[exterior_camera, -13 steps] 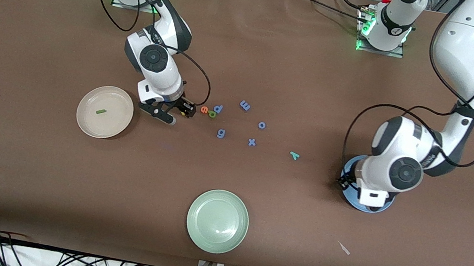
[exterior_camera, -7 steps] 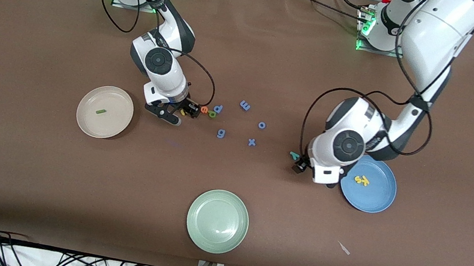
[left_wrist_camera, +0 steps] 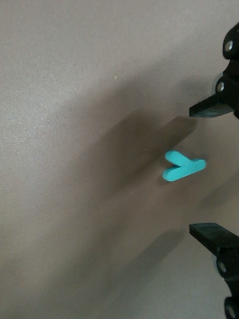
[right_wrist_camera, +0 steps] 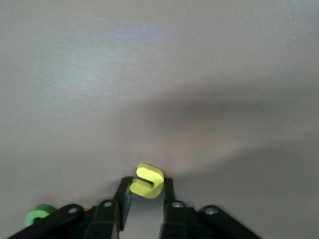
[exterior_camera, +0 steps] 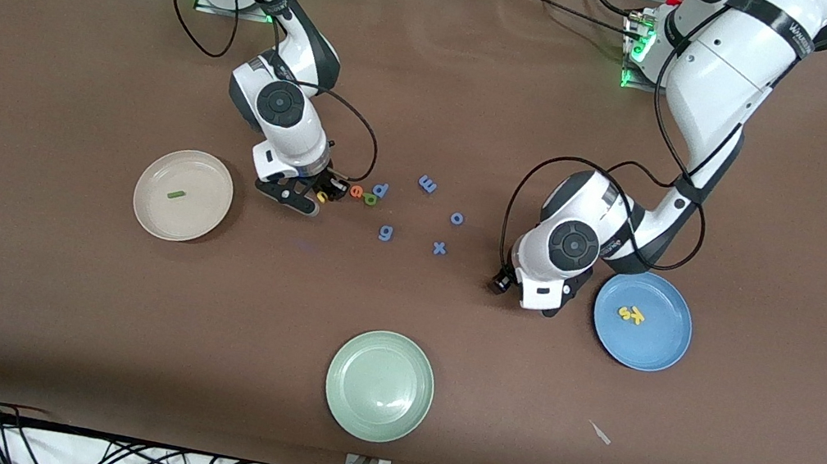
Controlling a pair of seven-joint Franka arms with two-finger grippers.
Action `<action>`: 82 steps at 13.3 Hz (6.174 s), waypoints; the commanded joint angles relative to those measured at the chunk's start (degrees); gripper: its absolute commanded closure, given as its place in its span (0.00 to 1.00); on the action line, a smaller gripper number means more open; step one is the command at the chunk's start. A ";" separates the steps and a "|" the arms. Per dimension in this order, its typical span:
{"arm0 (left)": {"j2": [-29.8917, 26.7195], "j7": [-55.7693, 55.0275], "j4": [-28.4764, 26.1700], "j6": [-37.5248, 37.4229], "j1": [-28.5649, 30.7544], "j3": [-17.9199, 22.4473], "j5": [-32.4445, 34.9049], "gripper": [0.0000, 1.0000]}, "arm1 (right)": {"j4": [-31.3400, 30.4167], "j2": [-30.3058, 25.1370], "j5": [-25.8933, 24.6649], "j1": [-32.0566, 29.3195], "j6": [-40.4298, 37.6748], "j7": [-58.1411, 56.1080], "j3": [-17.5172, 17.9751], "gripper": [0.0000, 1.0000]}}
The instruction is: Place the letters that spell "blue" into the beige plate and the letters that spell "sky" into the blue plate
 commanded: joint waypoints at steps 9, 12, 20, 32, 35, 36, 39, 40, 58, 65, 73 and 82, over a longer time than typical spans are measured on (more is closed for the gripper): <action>-1.84 -0.85 -2.11 1.64 0.56 0.81 1.02 0.48 | -1.93 -13.45 -0.65 -2.83 -17.69 -36.10 -9.93 0.83; -2.02 -2.86 -2.11 1.64 0.56 1.43 4.87 0.47 | -8.77 -18.38 -0.56 -4.33 -16.85 -44.40 -13.79 0.81; -2.02 -6.21 -1.84 1.64 0.04 0.99 5.68 0.50 | -4.87 -14.81 4.51 -4.69 -14.81 -36.12 -8.56 0.29; -1.84 -7.89 -1.76 1.73 -0.40 0.82 5.76 0.82 | 5.80 0.76 -1.06 2.95 -5.23 21.11 1.49 0.28; -2.02 -7.27 -1.41 1.56 -0.23 0.82 6.29 0.92 | 5.53 1.55 -4.87 3.66 -5.14 27.82 1.49 0.28; -2.37 -7.01 -1.06 1.12 0.12 0.82 6.38 0.92 | 5.53 1.64 -4.87 3.92 -5.14 28.18 1.49 0.28; -5.88 -4.12 -0.97 -1.33 1.35 1.08 6.47 0.92 | 5.79 2.69 -4.78 4.19 -4.44 28.27 1.40 0.28; -6.67 -0.71 -0.36 -3.78 2.40 1.08 6.47 0.92 | 5.80 3.05 -4.78 4.19 -3.40 28.27 1.31 0.28; -13.79 43.32 11.33 -20.15 14.89 0.38 9.62 0.00 | 5.36 5.42 -9.27 5.77 -0.05 33.28 0.26 0.43; -22.66 73.20 16.77 -30.67 16.56 1.25 9.11 0.00 | 5.09 5.42 -10.06 6.47 -0.05 34.68 0.26 0.57; -40.31 91.86 -0.31 -29.41 10.85 15.14 -5.84 0.00 | 4.92 2.53 -9.27 5.07 -3.19 26.10 -0.71 0.80; -42.72 85.19 -2.73 -31.04 11.11 13.38 -0.63 0.00 | 3.08 -9.33 -8.47 -3.89 -21.30 -22.72 -6.32 0.80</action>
